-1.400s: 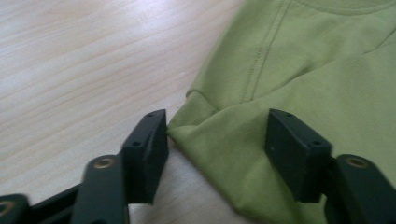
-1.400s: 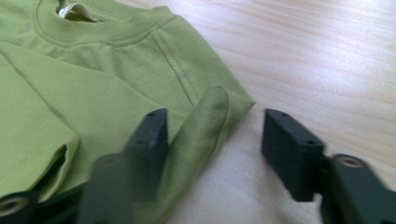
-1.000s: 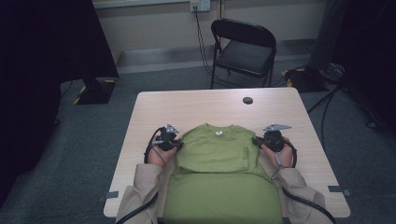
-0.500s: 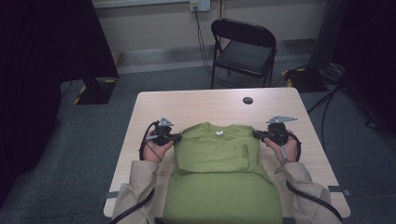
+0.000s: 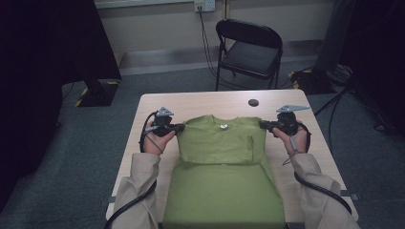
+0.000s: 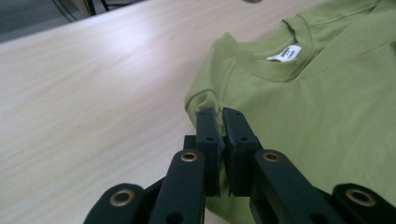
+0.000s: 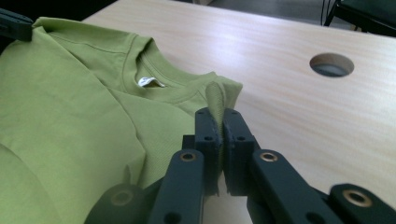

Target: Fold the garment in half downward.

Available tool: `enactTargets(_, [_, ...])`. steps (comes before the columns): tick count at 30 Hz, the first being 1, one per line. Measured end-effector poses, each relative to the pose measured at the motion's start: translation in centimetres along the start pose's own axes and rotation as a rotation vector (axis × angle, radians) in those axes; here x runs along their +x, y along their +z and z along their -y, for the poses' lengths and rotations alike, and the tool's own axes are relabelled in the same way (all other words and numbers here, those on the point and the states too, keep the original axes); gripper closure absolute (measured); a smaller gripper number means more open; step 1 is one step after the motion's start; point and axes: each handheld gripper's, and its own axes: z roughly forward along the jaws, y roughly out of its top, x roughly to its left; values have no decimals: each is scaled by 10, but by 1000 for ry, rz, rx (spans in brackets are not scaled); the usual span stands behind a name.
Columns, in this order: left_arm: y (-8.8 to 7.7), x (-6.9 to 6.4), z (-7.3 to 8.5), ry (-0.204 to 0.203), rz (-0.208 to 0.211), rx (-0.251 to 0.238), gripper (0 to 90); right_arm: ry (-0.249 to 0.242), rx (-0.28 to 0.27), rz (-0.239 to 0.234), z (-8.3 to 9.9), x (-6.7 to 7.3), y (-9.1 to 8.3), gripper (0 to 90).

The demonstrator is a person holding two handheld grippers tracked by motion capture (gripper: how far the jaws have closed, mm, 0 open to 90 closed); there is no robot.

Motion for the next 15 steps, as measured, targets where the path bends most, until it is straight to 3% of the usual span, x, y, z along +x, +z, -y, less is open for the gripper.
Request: enactTargets(15, [1, 16, -40, 14, -2, -39, 862, -8, -32, 3, -51, -14, 16, 859])
